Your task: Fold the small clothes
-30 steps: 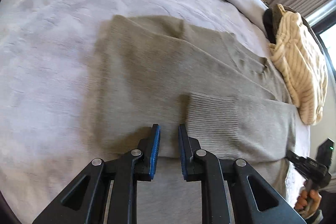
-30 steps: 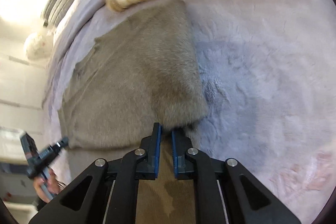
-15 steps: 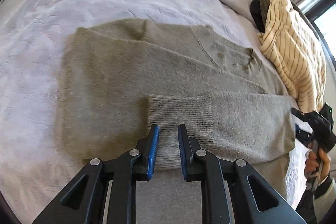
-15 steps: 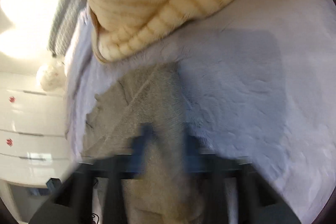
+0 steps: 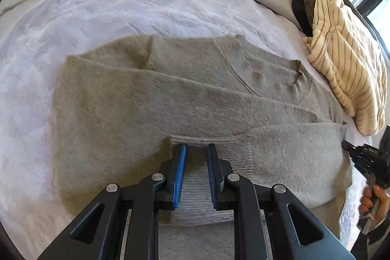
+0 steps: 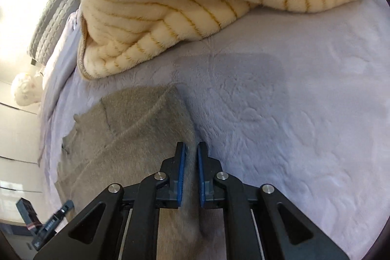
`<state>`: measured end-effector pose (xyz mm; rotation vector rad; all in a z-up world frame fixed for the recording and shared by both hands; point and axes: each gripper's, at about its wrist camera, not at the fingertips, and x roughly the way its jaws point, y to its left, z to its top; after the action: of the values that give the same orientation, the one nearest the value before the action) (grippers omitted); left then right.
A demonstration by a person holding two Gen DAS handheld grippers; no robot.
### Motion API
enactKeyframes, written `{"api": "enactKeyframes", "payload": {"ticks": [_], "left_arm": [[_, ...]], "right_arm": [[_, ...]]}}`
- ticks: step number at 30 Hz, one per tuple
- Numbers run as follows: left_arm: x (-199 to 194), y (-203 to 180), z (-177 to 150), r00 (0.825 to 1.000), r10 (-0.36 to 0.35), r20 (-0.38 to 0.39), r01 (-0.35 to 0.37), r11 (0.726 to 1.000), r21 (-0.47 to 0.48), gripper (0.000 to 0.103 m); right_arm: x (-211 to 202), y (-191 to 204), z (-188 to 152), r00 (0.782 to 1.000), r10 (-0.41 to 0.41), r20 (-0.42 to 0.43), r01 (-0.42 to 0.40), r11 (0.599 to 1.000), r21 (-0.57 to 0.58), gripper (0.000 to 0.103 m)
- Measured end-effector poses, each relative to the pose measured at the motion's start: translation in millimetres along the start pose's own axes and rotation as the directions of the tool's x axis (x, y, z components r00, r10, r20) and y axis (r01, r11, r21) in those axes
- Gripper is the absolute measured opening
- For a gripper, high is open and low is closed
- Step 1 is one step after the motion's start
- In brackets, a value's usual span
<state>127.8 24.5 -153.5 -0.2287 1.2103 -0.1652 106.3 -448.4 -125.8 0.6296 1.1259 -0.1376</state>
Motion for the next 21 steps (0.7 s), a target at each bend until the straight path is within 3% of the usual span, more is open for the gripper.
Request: {"api": "enactKeyframes", "payload": {"ticks": [2, 6, 10, 12, 14, 18, 21], "left_arm": [[-7.3, 6.1, -0.4, 0.999, 0.035, 0.000, -0.035, 0.999, 0.003, 0.019], [-21.2, 10.9, -7.5, 1.000, 0.012, -0.004, -0.012, 1.000, 0.016, 0.019], [-23.3, -3.4, -17.8, 1.000, 0.003, -0.010, -0.003, 0.997, 0.077, 0.019], [-10.0, -10.6, -23.5, 0.998, 0.050, -0.044, -0.045, 0.994, 0.104, 0.019], [0.3, -9.3, -29.5, 0.994, 0.091, -0.061, -0.083, 0.989, 0.119, 0.020], [-6.1, 0.8, -32.2, 0.995, 0.070, -0.071, -0.064, 0.994, 0.089, 0.021], [-11.1, 6.0, -32.9, 0.994, 0.080, -0.074, -0.074, 0.994, 0.083, 0.021]], "right_arm": [[-13.5, 8.2, -7.6, 0.999, -0.022, 0.023, 0.023, 0.999, -0.046, 0.009], [-42.2, 27.1, -33.8, 1.000, -0.003, 0.029, 0.008, 0.985, -0.174, 0.009], [-40.0, 48.2, -59.0, 1.000, -0.003, -0.007, 0.000, 0.958, -0.288, 0.009], [-22.8, 52.8, -71.2, 0.997, -0.060, -0.046, 0.042, 0.944, -0.326, 0.009], [-7.8, 48.6, -78.5, 0.993, -0.098, -0.072, 0.071, 0.945, -0.319, 0.009], [-19.3, 25.9, -75.3, 0.995, -0.016, -0.097, -0.003, 0.981, -0.193, 0.010], [-29.8, 19.1, -76.5, 0.994, 0.000, -0.106, -0.017, 0.986, -0.163, 0.013]]}}
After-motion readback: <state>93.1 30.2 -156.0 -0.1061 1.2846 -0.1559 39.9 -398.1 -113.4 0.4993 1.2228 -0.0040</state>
